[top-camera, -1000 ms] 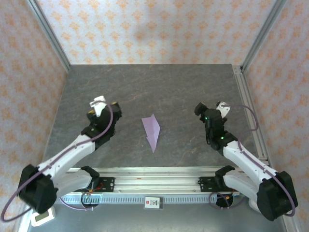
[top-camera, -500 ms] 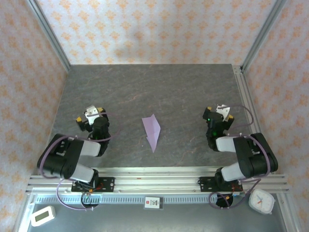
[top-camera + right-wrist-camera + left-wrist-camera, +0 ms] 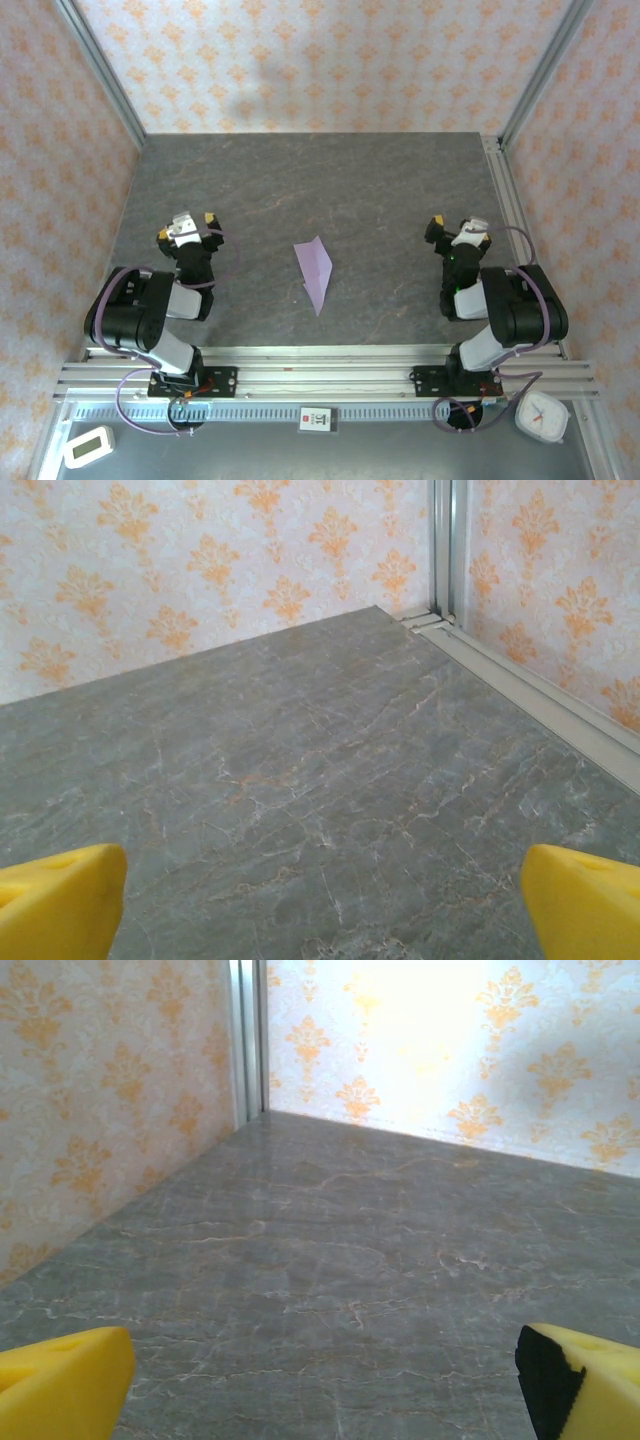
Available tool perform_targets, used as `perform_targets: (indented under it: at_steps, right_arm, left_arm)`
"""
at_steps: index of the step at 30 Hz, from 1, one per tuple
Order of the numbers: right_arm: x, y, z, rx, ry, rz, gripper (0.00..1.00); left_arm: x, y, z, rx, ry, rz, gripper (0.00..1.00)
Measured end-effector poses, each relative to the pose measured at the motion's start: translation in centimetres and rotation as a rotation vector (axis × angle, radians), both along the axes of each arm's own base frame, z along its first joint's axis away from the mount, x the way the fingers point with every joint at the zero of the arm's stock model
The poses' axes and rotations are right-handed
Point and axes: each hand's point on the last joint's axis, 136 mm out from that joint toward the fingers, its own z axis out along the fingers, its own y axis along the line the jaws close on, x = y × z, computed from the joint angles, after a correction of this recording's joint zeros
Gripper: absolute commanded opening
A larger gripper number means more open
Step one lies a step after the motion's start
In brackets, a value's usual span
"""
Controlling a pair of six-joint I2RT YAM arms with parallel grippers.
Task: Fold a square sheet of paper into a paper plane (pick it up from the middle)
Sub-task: Reset both arms
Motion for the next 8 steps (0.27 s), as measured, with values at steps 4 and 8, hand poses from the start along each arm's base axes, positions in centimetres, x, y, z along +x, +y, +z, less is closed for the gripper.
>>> perform_targets:
  at_steps: [4,8]
  right_arm:
    - [0.19,0.55,0.11,0.004,-0.004,0.032,1.00]
    - [0.26,0.77,0.16,0.005,-0.006,0.045,1.00]
  left_arm:
    - [0.12,-0.25,0.16,-0.002,-0.008,-0.016,1.00]
    - [0.08,-0.31,0.26,-0.002,-0.015,-0.020,1.00]
